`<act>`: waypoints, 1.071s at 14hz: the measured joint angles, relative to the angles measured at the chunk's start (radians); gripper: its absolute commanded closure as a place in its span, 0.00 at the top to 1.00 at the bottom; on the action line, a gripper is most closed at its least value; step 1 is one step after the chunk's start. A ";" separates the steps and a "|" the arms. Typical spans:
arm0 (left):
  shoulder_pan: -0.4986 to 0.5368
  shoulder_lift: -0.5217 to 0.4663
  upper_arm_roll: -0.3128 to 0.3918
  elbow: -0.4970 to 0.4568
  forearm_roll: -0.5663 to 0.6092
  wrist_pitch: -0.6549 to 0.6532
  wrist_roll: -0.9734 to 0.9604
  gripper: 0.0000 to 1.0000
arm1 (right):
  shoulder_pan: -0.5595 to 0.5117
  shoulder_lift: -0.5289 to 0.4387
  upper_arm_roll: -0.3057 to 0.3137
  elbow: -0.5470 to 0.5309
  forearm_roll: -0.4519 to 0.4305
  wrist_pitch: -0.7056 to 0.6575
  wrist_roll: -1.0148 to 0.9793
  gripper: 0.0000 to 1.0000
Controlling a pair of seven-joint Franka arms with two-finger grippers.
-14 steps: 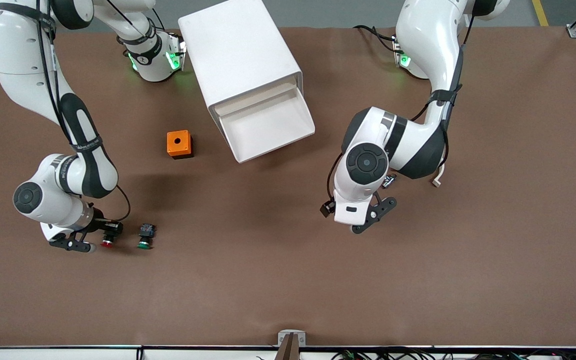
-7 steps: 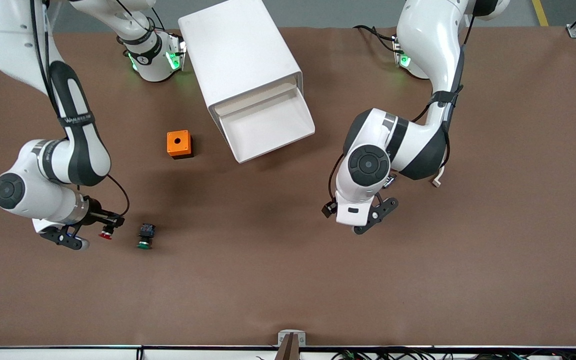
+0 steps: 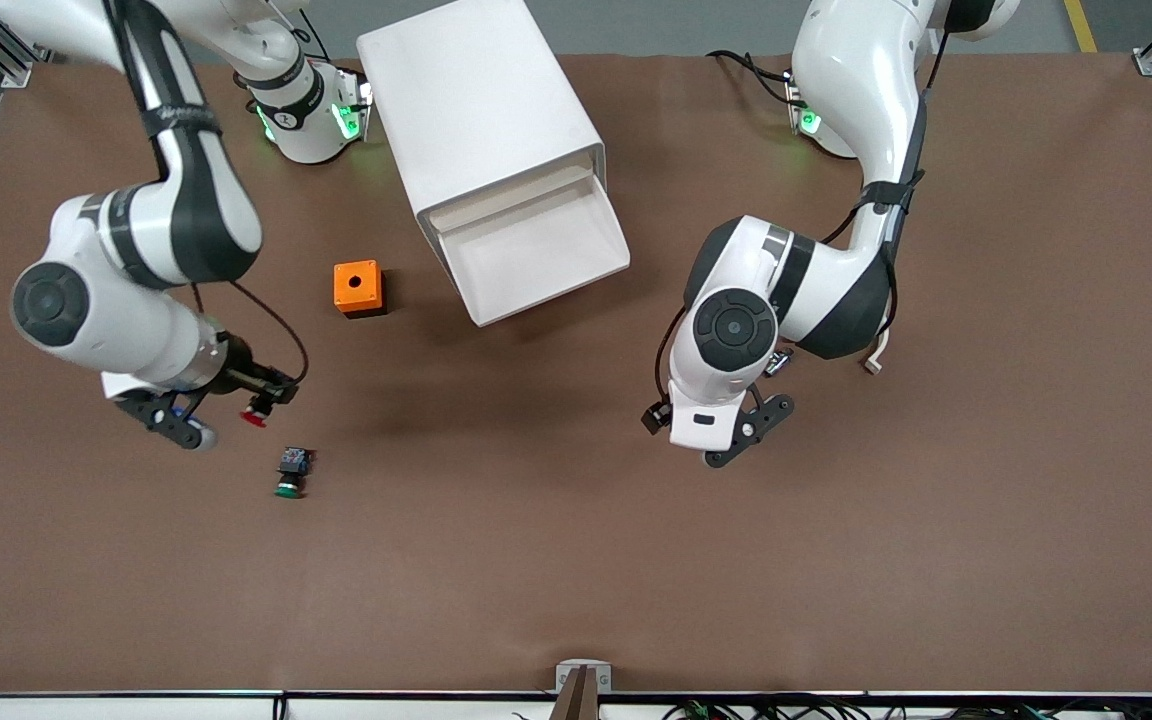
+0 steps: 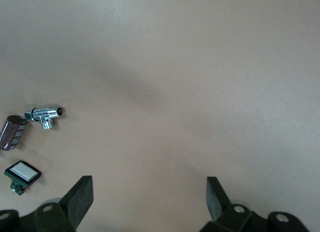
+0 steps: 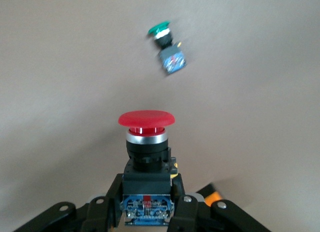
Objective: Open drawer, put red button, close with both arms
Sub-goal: 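Carry the red button with the right gripper over the open drawer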
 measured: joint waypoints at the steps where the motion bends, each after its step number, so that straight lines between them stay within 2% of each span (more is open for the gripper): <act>1: 0.000 0.000 0.000 0.000 0.000 0.000 0.000 0.99 | 0.036 -0.017 0.001 -0.011 0.000 0.000 0.058 0.00; 11: -0.001 0.000 -0.002 0.000 0.000 0.000 0.000 0.99 | 0.359 -0.054 0.003 -0.033 0.000 0.020 0.611 0.00; 15: -0.002 0.000 -0.002 0.000 0.000 0.000 0.000 0.99 | 0.488 -0.054 0.003 -0.081 0.000 0.073 0.851 0.00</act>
